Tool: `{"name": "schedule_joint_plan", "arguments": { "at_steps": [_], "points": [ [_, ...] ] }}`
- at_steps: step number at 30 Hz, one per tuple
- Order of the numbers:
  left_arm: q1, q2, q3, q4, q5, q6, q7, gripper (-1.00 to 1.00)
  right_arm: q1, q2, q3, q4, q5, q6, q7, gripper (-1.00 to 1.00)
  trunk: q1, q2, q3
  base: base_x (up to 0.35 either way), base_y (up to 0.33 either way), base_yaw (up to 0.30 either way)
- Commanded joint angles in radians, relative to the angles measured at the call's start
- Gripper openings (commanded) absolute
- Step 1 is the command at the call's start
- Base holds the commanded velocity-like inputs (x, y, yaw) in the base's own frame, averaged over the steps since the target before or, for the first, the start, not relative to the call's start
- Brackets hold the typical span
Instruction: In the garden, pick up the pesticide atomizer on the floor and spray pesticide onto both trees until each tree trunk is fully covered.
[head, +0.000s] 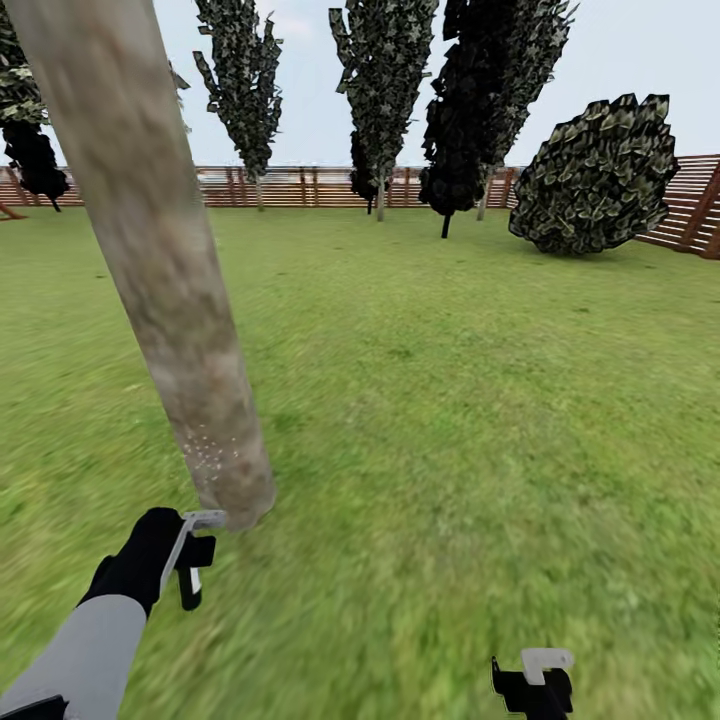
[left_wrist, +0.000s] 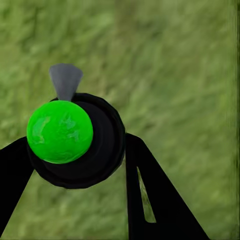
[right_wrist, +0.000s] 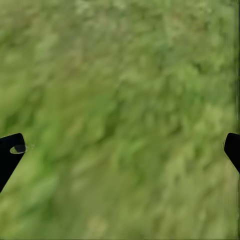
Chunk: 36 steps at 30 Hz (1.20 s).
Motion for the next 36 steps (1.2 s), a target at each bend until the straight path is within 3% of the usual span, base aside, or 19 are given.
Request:
{"name": "schedule_joint_plan", "arguments": {
  "at_steps": [1, 8, 14, 36],
  "points": [
    [-0.001, 0.000, 0.006, 0.001, -0.010, 0.002, -0.010, -1.00, 0.000, 0.000, 0.009, 0.000, -0.010, -0.003, -0.001, 1.00, 0.000, 0.000, -0.001, 0.173, -0.244, 0.000],
    [0.005, 0.001, 0.012, 0.004, -0.011, -0.002, -0.008, -1.00, 0.000, 0.001, 0.009, -0.001, -0.010, -0.003, 0.000, 1.00, 0.000, 0.000, -0.001, 0.174, -0.244, 0.023],
    [0.010, -0.007, 0.010, 0.004, -0.009, -0.004, -0.008, -1.00, 0.000, 0.001, 0.010, -0.001, -0.010, -0.003, 0.000, 1.00, 0.000, 0.000, -0.001, 0.158, -0.248, 0.257],
    [0.010, -0.008, 0.011, 0.003, -0.010, -0.006, -0.008, -1.00, 0.000, 0.001, 0.010, -0.001, -0.010, -0.003, 0.000, 1.00, 0.000, 0.000, -0.001, 0.004, -0.276, 0.095]
  ]
}}
